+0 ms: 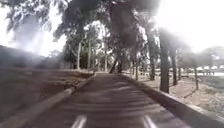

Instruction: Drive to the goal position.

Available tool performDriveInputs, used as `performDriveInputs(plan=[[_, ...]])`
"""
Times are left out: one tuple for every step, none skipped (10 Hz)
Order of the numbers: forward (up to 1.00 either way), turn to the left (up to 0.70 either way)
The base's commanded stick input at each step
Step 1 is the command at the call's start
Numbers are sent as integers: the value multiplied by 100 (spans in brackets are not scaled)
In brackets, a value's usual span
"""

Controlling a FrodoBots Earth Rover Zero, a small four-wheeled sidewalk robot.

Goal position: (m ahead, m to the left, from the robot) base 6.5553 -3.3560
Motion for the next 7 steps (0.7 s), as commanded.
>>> performDriveInputs(plan=[[85,0],[85,0],[85,0],[85,0],[85,0],[85,0],[85,0]])
